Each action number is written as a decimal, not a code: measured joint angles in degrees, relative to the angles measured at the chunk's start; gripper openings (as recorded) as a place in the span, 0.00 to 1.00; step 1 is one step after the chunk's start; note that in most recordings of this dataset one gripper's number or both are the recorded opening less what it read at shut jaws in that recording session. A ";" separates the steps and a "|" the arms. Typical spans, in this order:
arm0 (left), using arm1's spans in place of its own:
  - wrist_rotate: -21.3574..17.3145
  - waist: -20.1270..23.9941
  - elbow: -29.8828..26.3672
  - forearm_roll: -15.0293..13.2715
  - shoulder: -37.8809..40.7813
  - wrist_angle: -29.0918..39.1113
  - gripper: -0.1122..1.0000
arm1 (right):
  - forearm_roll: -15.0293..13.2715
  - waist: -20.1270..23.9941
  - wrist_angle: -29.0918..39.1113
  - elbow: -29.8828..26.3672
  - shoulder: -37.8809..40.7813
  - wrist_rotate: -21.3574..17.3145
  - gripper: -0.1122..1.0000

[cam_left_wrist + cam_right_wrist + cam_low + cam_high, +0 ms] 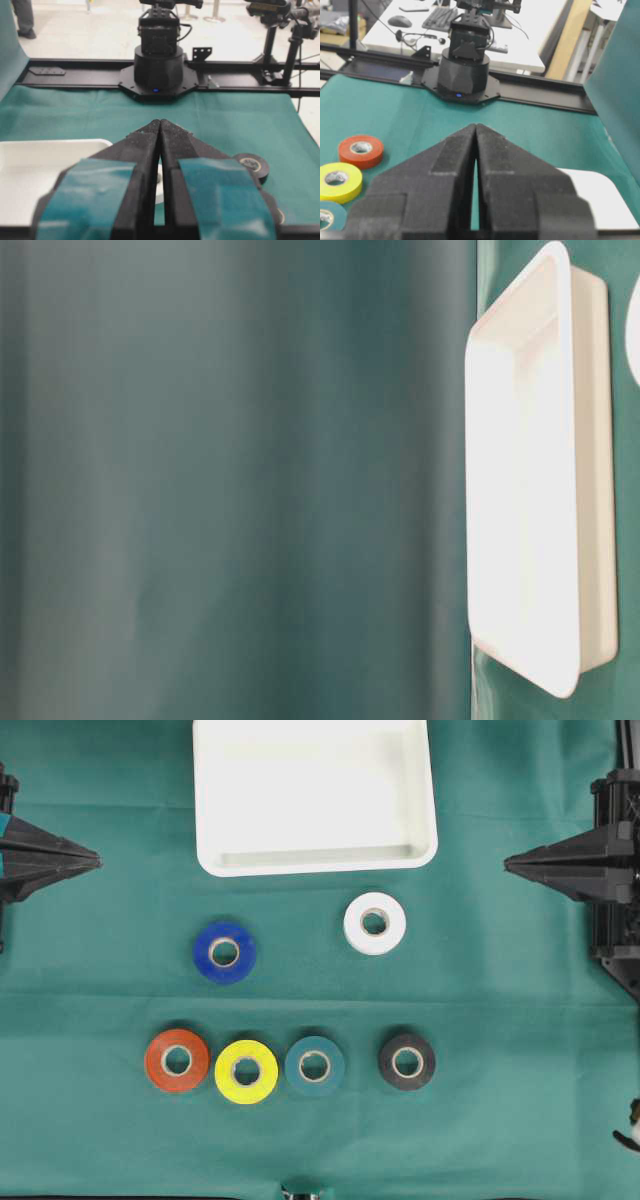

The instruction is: Pick up the tape from a random location and place it into the white case.

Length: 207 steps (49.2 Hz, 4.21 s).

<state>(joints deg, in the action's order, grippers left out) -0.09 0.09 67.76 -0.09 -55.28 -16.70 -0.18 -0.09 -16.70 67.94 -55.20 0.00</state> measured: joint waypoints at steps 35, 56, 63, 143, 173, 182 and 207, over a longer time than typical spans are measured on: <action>0.18 0.00 -0.26 0.00 -0.09 3.60 0.41 | 0.00 0.00 5.98 -2.11 0.97 -0.97 0.27; 0.35 0.00 -0.44 -0.26 0.00 3.60 0.99 | 0.00 -0.09 7.82 -2.64 1.41 -1.14 0.92; 0.35 0.00 -0.44 -0.26 0.00 3.60 0.99 | 0.00 -0.09 8.17 -2.99 1.49 -1.14 0.92; -0.18 -7.47 -14.33 -0.35 22.76 -0.18 0.99 | 0.00 0.00 9.32 -3.16 1.49 -1.14 0.92; 0.18 -7.73 -18.72 -0.35 25.40 9.58 0.99 | -0.09 0.00 10.02 -3.16 1.49 -1.14 0.92; 1.23 -7.73 -23.64 -0.35 26.72 23.12 0.99 | 0.00 -0.09 10.55 -3.60 1.49 -1.14 0.92; 2.90 -7.73 -42.80 -0.26 39.11 61.17 0.99 | 0.00 -0.09 12.22 -3.96 1.49 -1.14 0.92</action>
<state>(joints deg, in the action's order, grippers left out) 2.81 -7.65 24.96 -0.35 -16.17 44.47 -0.18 -0.18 -4.48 63.98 -53.70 -1.14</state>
